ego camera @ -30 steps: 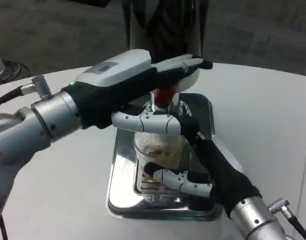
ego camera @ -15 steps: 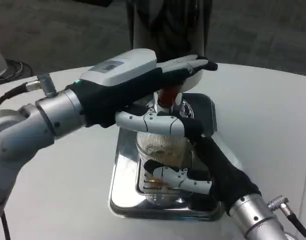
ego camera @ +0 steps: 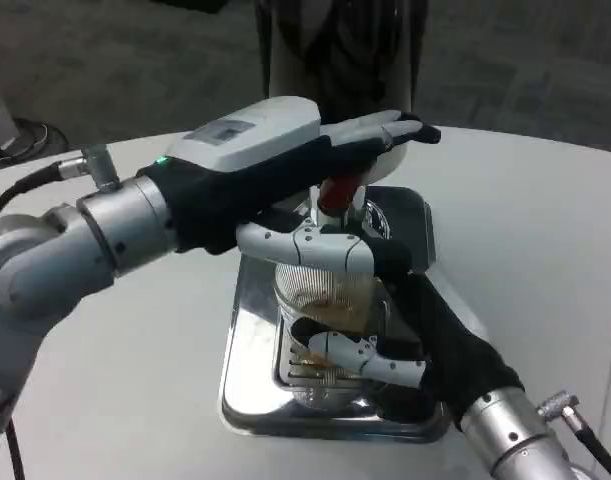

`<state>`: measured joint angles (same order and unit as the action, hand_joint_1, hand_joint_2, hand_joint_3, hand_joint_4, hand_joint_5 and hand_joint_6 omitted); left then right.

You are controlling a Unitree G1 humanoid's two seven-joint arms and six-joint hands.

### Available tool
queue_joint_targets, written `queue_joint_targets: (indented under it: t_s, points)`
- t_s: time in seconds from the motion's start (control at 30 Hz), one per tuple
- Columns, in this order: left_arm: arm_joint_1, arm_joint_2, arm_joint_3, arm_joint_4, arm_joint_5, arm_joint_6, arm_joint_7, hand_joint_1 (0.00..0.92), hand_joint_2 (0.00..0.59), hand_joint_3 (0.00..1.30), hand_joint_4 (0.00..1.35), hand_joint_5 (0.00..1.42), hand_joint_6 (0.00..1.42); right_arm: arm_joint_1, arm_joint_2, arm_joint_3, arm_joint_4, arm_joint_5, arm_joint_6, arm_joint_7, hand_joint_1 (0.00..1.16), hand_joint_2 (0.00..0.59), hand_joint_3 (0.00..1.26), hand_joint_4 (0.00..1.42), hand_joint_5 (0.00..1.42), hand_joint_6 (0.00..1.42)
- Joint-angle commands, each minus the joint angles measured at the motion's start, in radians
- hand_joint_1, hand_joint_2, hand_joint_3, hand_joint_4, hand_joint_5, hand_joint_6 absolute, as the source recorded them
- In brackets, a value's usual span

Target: Grasp the cup under the faucet to collect the drink, then remove the cup.

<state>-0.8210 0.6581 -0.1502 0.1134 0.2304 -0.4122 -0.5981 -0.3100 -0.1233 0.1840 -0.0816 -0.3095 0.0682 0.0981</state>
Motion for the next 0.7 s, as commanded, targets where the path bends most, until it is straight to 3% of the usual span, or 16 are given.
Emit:
queue_joint_targets:
  t_s: [0.03, 0.43, 0.7]
  points:
    - [-0.001, -0.007, -0.033, 0.023, 0.019, -0.016, -0.025, 0.0, 0.104, 0.11, 0.01, 0.11, 0.26, 0.004, 0.01, -0.001, 0.019, 0.01, -0.016, -0.015, 0.66, 0.216, 0.04, 0.02, 0.03, 0.13]
    - [-0.007, -0.004, -0.033, 0.043, 0.024, -0.039, -0.021, 0.0, 0.105, 0.12, 0.01, 0.11, 0.26, -0.006, 0.023, -0.006, 0.066, 0.046, -0.035, -0.019, 0.66, 0.217, 0.04, 0.02, 0.03, 0.13]
    - [-0.01, -0.005, -0.035, 0.043, 0.025, -0.035, -0.024, 0.0, 0.105, 0.12, 0.02, 0.11, 0.26, -0.003, 0.039, 0.002, 0.073, 0.02, -0.049, -0.065, 0.65, 0.217, 0.02, 0.02, 0.04, 0.13]
